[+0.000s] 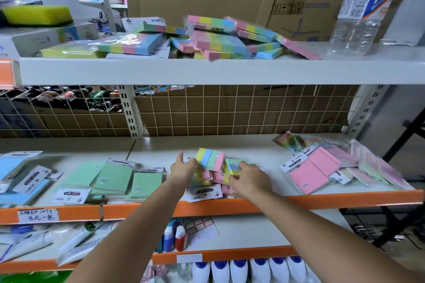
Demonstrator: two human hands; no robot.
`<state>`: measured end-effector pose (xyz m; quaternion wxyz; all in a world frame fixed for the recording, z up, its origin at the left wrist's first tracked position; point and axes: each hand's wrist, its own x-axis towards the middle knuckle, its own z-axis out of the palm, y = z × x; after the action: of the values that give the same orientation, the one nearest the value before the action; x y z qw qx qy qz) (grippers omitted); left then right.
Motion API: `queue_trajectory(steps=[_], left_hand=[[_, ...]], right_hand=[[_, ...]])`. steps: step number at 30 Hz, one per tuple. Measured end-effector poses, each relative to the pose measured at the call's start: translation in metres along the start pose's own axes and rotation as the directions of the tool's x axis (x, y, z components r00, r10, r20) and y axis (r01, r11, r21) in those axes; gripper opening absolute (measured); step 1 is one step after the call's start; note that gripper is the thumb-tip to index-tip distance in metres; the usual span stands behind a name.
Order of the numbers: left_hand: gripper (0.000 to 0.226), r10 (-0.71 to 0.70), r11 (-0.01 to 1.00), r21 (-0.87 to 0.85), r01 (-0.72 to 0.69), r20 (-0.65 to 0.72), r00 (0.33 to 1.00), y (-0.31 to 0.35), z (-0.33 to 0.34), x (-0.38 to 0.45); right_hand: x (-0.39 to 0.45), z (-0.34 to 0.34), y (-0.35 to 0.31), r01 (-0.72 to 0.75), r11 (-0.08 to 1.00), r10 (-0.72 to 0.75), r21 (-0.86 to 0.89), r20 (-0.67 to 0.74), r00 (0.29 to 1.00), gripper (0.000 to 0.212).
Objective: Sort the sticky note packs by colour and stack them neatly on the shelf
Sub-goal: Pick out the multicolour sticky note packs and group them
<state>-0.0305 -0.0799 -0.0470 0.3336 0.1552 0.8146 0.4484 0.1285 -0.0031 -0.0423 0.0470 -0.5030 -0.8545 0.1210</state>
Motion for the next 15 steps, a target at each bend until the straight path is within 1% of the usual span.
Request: queue_trajectory(steps=[3,5,7,8,10,13,15], left_hand=[[0.043,0.038,0.998,-0.046,-0.036,0.027,0.999,0.000,0.004,0.002],[0.036,0.038,0.998,-0.049,-0.036,0.054,0.998,0.000,0.007,0.002],[0.033,0.033,0.999,-0.021,-0.032,0.073,0.997,0.000,0.008,-0.001],[0.035,0.027,1.000,0.011,-0.028,0.072,0.997,0.000,0.009,0.000],[0.047,0.012,0.997,0.070,-0.016,0.053,0.999,-0.001,0.011,0.006],[0.070,-0.002,0.995,0.103,-0.002,0.038,0.999,-0.005,0.014,0.017],[0.075,-0.003,0.994,0.113,-0.002,0.044,0.999,-0.004,0.014,0.017]], right_hand=[[0.003,-0.002,0.002,-0.030,0.999,0.029,0.035,0.005,1.000,0.038],[0.005,-0.004,0.006,0.001,0.994,-0.001,0.109,0.002,1.000,0.032],[0.006,-0.005,0.011,0.041,0.980,-0.043,0.194,0.007,0.999,0.025],[0.007,-0.005,0.013,0.056,0.973,-0.059,0.223,0.010,0.998,0.024],[0.009,-0.006,0.016,0.055,0.969,-0.058,0.242,0.005,0.998,0.023],[0.012,-0.006,0.020,0.028,0.985,-0.026,0.173,-0.017,1.000,0.031],[0.013,-0.004,0.023,0.012,0.987,-0.015,0.162,0.017,1.000,0.038]])
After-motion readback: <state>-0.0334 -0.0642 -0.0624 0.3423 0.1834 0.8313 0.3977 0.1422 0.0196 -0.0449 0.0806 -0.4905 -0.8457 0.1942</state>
